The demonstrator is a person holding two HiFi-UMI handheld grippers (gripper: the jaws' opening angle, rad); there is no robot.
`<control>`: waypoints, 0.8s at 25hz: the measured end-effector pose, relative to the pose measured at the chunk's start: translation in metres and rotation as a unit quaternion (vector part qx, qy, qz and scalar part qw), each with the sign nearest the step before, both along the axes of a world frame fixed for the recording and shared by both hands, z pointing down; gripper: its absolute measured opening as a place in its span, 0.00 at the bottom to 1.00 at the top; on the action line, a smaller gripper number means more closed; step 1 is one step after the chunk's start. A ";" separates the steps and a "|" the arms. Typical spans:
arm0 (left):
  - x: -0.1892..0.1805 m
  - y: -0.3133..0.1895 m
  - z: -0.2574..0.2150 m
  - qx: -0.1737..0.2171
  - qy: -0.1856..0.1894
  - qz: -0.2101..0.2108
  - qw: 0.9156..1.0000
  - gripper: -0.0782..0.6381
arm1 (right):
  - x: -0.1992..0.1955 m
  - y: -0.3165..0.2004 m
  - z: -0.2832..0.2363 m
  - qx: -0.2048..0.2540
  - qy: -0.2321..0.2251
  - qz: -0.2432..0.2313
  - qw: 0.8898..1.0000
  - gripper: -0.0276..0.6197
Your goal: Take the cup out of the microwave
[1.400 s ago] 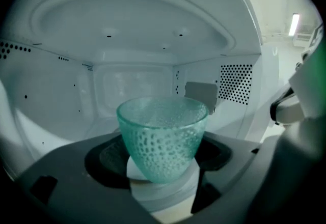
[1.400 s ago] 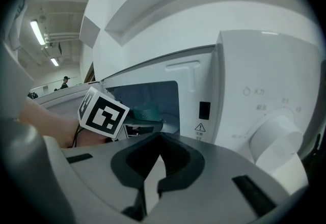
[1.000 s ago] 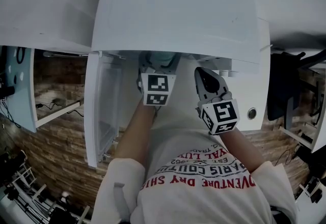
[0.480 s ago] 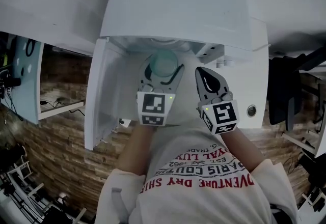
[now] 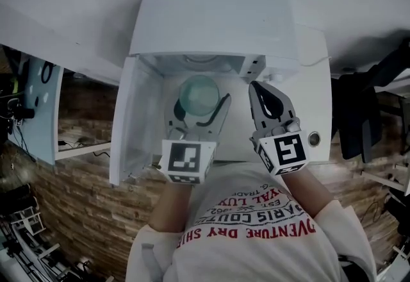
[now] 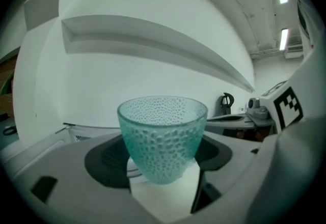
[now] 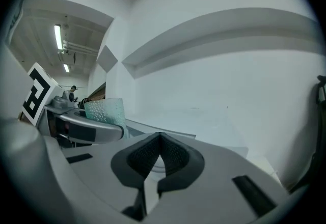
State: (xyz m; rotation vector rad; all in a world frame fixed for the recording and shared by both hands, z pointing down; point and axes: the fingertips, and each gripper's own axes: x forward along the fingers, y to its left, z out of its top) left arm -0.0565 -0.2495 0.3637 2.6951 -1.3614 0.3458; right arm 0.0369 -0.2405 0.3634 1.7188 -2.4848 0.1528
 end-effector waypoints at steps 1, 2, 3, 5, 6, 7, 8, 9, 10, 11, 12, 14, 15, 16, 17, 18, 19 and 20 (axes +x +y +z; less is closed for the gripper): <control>0.000 0.002 -0.007 0.005 0.007 -0.002 1.000 0.62 | 0.001 0.001 -0.005 0.005 -0.001 0.000 1.000 0.05; -0.001 0.003 -0.014 0.010 0.014 -0.002 1.000 0.62 | 0.001 0.002 -0.010 0.010 -0.003 -0.001 1.000 0.05; -0.001 0.004 -0.019 0.015 0.018 -0.003 1.000 0.62 | 0.000 0.003 -0.014 0.014 -0.004 -0.003 1.000 0.05; -0.003 0.004 -0.025 0.021 0.015 -0.005 1.000 0.62 | 0.000 0.003 -0.019 0.018 -0.005 -0.006 1.000 0.05; -0.004 0.005 -0.027 0.023 0.013 -0.006 1.000 0.62 | -0.001 0.003 -0.019 0.018 -0.004 -0.007 1.000 0.05; -0.005 0.005 -0.028 0.023 0.011 -0.007 1.000 0.62 | -0.001 0.004 -0.020 0.018 -0.002 -0.008 1.000 0.05; -0.007 0.005 -0.028 0.023 0.010 -0.010 1.000 0.62 | -0.002 0.004 -0.020 0.018 0.001 -0.010 1.000 0.05; -0.008 0.004 -0.028 0.022 0.011 -0.012 1.000 0.62 | -0.004 0.004 -0.021 0.017 0.002 -0.012 1.000 0.05; -0.011 0.004 -0.028 0.020 0.012 -0.016 1.000 0.62 | -0.005 0.004 -0.022 0.017 0.004 -0.014 1.000 0.05; -0.013 0.004 -0.028 0.019 0.012 -0.019 1.000 0.62 | -0.005 0.005 -0.022 0.018 0.005 -0.014 1.000 0.05; -0.014 0.004 -0.028 0.017 0.014 -0.021 1.000 0.62 | -0.005 0.005 -0.023 0.018 0.006 -0.014 1.000 0.05; -0.015 0.004 -0.029 0.014 0.018 -0.022 0.999 0.62 | -0.005 0.005 -0.023 0.018 0.006 -0.014 1.000 0.05; -0.014 0.003 -0.029 0.012 0.021 -0.022 0.999 0.62 | -0.004 0.005 -0.022 0.017 0.007 -0.014 1.000 0.05; -0.014 0.002 -0.028 0.010 0.023 -0.022 0.999 0.62 | -0.004 0.004 -0.022 0.017 0.007 -0.014 1.000 0.05; -0.013 0.002 -0.028 0.009 0.023 -0.022 0.999 0.62 | -0.004 0.004 -0.021 0.015 0.006 -0.014 1.000 0.05; -0.013 0.001 -0.027 0.007 0.023 -0.022 0.999 0.62 | -0.003 0.003 -0.020 0.012 0.005 -0.013 1.000 0.05; -0.013 0.001 -0.026 0.006 0.023 -0.022 0.999 0.62 | -0.003 0.003 -0.019 0.009 0.003 -0.012 1.000 0.05; -0.013 0.001 -0.025 0.004 0.023 -0.023 0.999 0.62 | -0.002 0.002 -0.018 0.007 0.002 -0.011 1.000 0.05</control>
